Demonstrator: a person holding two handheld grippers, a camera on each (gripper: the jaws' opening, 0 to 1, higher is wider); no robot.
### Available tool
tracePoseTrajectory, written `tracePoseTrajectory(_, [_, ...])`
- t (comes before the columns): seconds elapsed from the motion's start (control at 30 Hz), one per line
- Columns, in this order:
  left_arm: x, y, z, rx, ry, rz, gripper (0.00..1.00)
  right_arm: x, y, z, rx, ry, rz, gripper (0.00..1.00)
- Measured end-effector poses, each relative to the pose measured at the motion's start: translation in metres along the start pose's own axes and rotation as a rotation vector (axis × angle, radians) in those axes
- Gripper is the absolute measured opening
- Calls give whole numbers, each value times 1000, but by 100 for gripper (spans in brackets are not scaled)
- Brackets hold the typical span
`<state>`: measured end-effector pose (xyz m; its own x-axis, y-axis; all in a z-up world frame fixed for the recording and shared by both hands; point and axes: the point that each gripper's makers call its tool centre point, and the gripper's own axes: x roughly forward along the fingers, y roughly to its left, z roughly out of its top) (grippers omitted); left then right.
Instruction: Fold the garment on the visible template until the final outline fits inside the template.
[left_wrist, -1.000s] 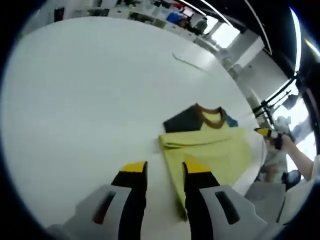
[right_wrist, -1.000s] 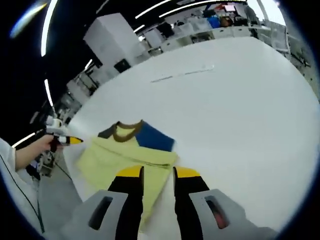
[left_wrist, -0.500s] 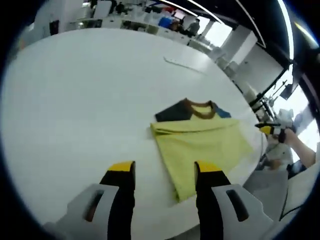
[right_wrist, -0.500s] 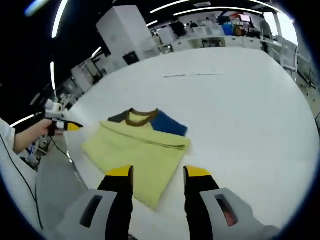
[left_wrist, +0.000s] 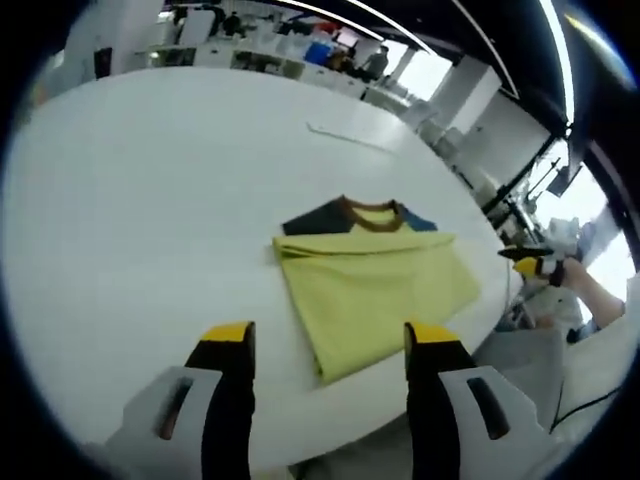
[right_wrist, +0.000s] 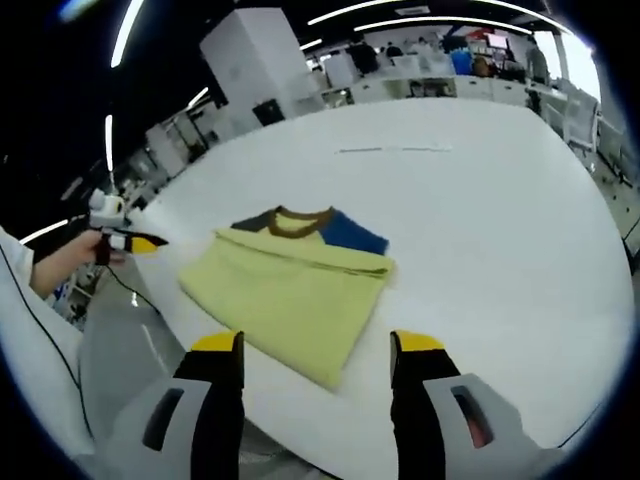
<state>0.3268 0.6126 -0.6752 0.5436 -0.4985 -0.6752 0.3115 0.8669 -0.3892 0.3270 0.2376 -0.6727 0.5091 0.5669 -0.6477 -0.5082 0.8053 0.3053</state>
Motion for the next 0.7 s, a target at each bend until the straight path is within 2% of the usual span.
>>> tracePoseTrajectory(0.33, [-19, -19, -17, 26, 1, -39, 65, -15, 26, 1, 37, -64, 35, 70])
tracePoseTrajectory(0.7, [-40, -31, -38, 48, 33, -58, 73, -30, 43, -5, 4, -69, 23, 84])
